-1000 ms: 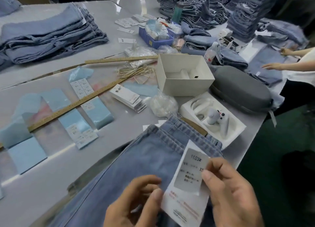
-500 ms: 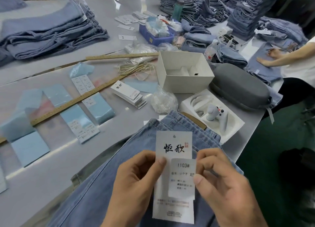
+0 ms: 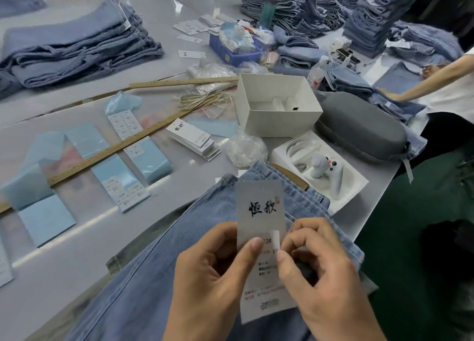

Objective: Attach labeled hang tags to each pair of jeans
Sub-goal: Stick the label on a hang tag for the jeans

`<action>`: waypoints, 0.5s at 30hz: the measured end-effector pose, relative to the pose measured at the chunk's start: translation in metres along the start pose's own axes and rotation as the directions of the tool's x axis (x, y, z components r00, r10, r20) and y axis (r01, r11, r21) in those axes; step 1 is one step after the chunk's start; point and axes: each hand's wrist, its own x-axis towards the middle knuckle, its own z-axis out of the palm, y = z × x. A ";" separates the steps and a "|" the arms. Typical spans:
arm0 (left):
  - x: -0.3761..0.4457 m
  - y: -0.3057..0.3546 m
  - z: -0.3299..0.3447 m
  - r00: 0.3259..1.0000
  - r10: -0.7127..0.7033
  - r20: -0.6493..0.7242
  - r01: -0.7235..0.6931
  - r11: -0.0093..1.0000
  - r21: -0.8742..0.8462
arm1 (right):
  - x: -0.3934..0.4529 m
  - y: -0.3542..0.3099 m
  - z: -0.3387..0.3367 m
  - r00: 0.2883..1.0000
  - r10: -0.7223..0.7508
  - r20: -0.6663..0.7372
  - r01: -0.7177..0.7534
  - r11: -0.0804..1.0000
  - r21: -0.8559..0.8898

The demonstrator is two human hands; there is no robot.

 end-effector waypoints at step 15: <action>0.009 0.000 0.005 0.994 -0.082 -0.076 0.071 0.988 -0.135 | 0.009 -0.006 -0.016 0.945 0.162 0.286 -0.226 0.952 0.207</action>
